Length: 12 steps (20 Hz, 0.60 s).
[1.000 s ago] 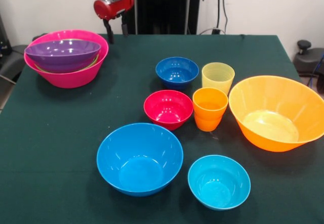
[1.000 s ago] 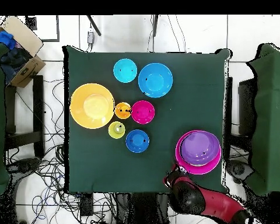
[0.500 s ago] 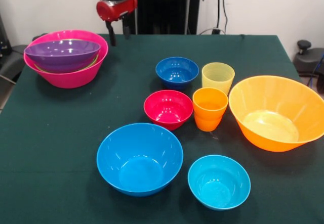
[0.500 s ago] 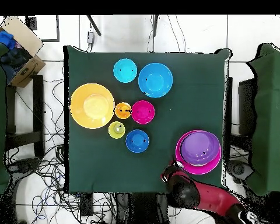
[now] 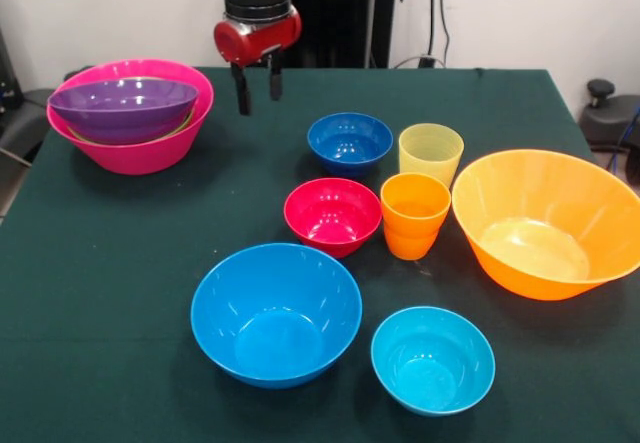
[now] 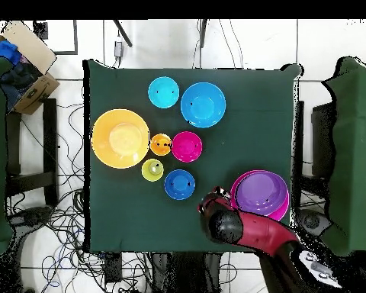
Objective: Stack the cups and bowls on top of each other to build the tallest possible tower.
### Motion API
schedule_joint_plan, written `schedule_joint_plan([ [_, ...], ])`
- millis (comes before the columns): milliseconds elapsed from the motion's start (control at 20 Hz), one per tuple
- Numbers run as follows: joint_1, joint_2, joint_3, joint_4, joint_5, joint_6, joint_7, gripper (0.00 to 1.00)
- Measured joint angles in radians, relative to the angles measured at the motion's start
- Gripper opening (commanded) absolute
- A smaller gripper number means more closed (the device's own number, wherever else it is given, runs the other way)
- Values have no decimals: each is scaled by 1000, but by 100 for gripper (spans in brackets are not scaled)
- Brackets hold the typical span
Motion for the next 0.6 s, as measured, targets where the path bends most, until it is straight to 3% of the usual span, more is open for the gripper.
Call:
schedule_joint_plan([
  [150,49,-17,-11,-32,35,41,24,100],
  [600,106,-34,-48,-97,52,81,46,100],
])
